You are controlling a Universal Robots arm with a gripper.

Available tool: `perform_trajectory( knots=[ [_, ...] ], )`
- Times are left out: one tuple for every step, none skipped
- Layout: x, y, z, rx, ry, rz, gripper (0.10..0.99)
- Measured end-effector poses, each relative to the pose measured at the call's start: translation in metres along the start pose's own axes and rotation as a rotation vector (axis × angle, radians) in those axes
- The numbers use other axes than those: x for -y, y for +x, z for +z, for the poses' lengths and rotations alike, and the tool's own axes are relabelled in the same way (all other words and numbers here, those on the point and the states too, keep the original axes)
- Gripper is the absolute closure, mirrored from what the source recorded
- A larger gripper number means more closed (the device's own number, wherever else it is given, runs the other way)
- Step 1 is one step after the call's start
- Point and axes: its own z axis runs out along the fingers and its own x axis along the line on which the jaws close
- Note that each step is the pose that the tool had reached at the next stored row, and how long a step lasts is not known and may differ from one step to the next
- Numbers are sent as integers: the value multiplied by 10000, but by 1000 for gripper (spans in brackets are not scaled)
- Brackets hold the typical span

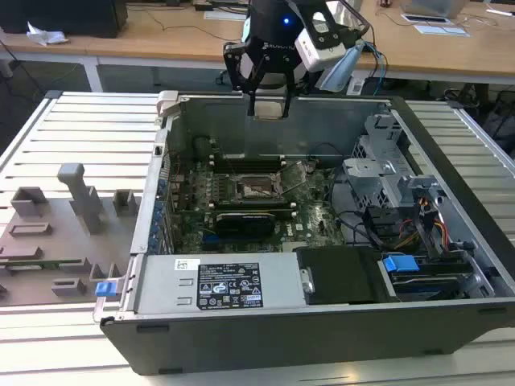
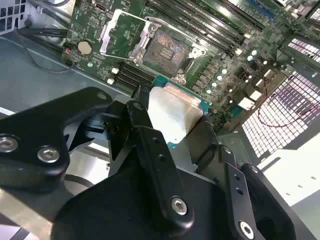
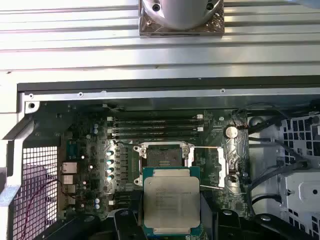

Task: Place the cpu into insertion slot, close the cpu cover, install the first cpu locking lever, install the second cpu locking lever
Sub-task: 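Place the cpu into insertion slot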

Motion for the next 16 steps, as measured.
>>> perform_trajectory(
  knots=[
    [-1, 0, 3, 0, 0, 0, 545],
    [0, 0, 11, 0, 0, 0, 545],
    [1, 0, 17, -1, 1, -1, 545],
    [2, -1, 25, 0, 0, 0, 545],
    [2, -1, 32, 0, 0, 0, 545],
    [3, -1, 44, 0, 0, -1, 545],
    [4, -1, 52, 0, 0, -1, 545],
    [5, -1, 63, 0, 0, -1, 545],
    [6, -2, 72, 0, 0, -1, 545],
    [7, -2, 82, 0, 0, -1, 545],
    [8, -2, 96, -1, 0, 0, 545],
    [9, -2, 105, 0, 0, 0, 545],
    [9, -2, 109, 0, 0, 0, 545],
    [10, -2, 116, 0, 0, -1, 545],
    [10, -2, 122, 0, 0, 0, 545],
    [11, -3, 128, -1, 0, 0, 545]
  ],
)
